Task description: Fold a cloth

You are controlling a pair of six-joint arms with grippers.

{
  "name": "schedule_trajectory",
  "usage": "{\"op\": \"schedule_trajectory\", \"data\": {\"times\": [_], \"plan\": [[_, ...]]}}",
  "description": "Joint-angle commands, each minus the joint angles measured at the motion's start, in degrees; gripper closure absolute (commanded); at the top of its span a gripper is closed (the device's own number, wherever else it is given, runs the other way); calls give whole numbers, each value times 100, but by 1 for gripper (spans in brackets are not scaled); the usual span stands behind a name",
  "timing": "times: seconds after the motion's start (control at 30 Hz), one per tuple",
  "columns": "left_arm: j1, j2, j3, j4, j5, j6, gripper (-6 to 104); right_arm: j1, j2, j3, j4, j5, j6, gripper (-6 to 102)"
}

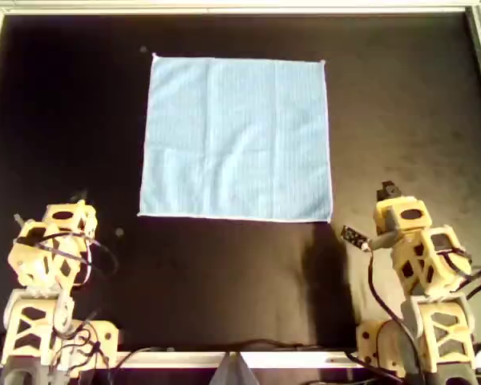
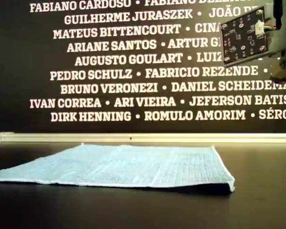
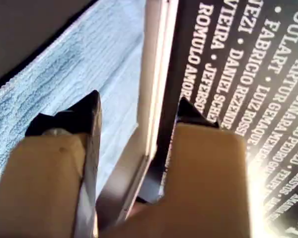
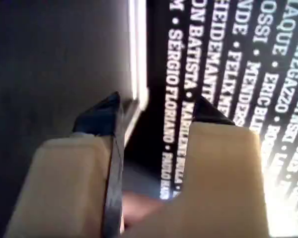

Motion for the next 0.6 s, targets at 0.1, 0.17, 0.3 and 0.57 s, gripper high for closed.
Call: {"op": "schedule_trajectory", "data": {"times": [0.1,0.17,0.3,0.57], "plan": [[-123,-88,-158,-62,79,26,42,501,53,-9,-53,-466,-246,38],[-123,-316,-176,237,88,26,43,589,-158,-105,237,-738,-598,38],[-229,-1011,-387,1063,360,35,43,598,-1143,-633,826,-1028,-1116,38],[-861,-1600,-703,1433,1362,44,43,589,-4412,-2232,1450,-1283,-1292,37]]}}
